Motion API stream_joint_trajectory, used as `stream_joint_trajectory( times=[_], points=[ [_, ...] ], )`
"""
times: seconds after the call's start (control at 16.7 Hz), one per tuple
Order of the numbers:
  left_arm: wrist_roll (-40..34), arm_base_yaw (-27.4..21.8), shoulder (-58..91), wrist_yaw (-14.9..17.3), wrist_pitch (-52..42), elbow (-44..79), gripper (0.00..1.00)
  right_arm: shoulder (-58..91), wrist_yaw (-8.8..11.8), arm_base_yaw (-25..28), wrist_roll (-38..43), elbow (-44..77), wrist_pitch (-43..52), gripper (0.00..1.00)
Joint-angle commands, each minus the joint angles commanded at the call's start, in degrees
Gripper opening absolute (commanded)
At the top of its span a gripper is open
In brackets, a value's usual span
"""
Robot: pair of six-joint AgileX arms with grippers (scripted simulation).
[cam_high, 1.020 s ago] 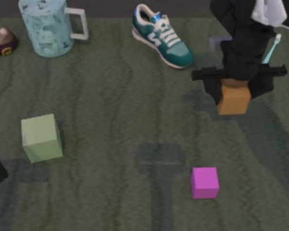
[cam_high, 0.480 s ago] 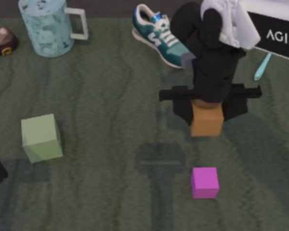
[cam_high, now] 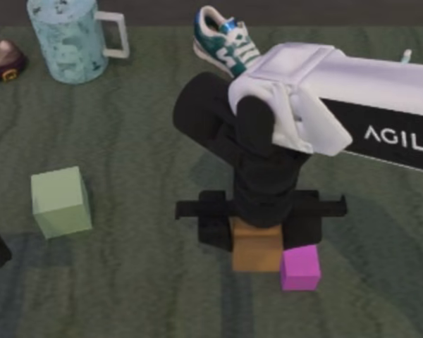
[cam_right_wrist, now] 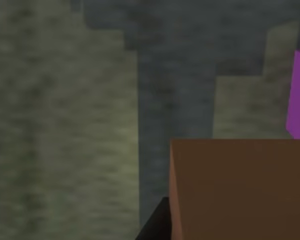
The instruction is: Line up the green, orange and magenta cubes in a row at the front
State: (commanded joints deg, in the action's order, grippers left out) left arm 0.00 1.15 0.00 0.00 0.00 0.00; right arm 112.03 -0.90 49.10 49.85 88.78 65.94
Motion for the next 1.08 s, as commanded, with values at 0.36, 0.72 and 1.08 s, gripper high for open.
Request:
stream_joint_trajectory(
  times=[0.36,0.72,1.08],
  points=[
    [0.0,0.0,0.0,0.0,0.0,0.0,1.00,0.5,0.1,-0.2,0.0,-0.7,-0.9,0.00],
    [0.0,0.0,0.0,0.0,0.0,0.0,1.00,3.9,0.0,0.0,0.2,-8.8,-13.2,0.00],
    [0.0,0.0,0.0,0.0,0.0,0.0,1.00,4.6,0.0,0.1,0.2,-10.0,-14.5,0.08]
  ],
)
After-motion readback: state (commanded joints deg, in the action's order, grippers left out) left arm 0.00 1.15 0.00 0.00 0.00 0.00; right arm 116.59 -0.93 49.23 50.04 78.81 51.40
